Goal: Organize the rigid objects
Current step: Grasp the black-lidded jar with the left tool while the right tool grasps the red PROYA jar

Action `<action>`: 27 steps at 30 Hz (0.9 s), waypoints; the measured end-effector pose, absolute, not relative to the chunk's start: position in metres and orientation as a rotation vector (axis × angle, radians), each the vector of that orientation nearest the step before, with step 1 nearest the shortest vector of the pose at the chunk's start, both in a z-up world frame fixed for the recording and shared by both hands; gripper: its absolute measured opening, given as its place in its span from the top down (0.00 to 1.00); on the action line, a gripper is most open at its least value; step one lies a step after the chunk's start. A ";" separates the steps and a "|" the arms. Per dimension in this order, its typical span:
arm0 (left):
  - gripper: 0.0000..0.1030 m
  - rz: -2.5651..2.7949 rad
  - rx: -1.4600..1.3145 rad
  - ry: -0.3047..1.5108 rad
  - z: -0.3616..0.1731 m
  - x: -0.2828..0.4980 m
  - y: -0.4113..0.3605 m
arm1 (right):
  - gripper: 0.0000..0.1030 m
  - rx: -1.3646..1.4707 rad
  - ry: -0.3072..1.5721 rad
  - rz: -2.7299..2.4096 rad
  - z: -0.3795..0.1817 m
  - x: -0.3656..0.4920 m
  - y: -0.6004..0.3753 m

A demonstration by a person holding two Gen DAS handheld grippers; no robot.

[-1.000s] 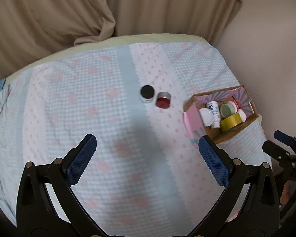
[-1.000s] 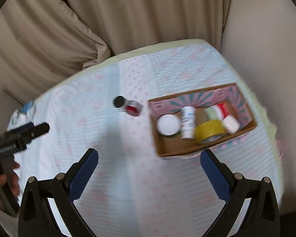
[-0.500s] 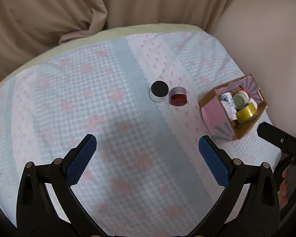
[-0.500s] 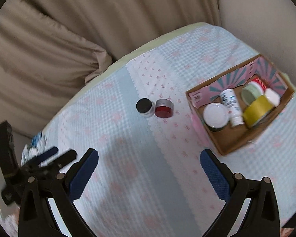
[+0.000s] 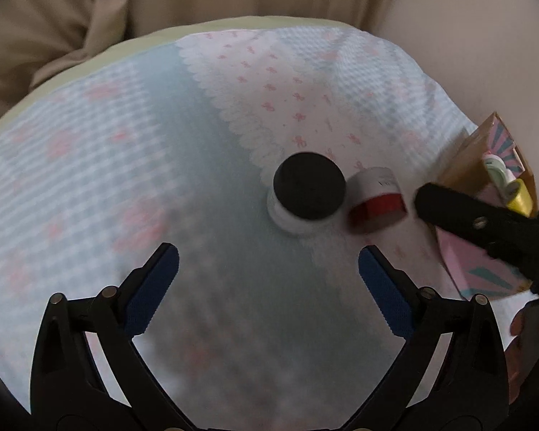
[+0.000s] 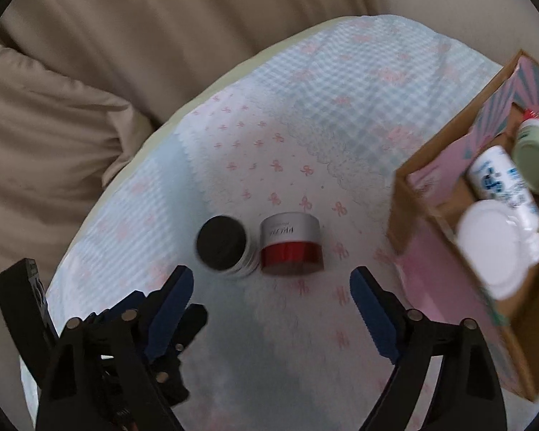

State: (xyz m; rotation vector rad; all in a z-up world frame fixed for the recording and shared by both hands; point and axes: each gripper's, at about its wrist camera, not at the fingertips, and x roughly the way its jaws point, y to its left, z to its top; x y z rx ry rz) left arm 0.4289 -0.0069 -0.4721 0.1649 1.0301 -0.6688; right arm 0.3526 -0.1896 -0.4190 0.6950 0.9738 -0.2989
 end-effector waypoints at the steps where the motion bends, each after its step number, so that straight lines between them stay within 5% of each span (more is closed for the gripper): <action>1: 0.03 -0.682 0.163 1.015 -0.478 0.432 -0.010 | 0.20 0.694 0.969 -0.311 -0.426 0.355 -0.190; 8: 0.04 -0.743 0.178 0.934 -0.504 0.446 -0.036 | 0.30 0.750 0.934 -0.402 -0.465 0.367 -0.196; 17: 0.21 -0.777 0.256 0.881 -0.512 0.446 -0.051 | 0.48 0.821 0.933 -0.378 -0.483 0.375 -0.199; 21: 0.48 -0.801 0.293 0.860 -0.510 0.442 -0.059 | 0.49 0.834 0.936 -0.380 -0.483 0.376 -0.202; 27: 0.48 -0.803 0.312 0.855 -0.507 0.437 -0.062 | 0.49 0.843 0.927 -0.382 -0.479 0.373 -0.203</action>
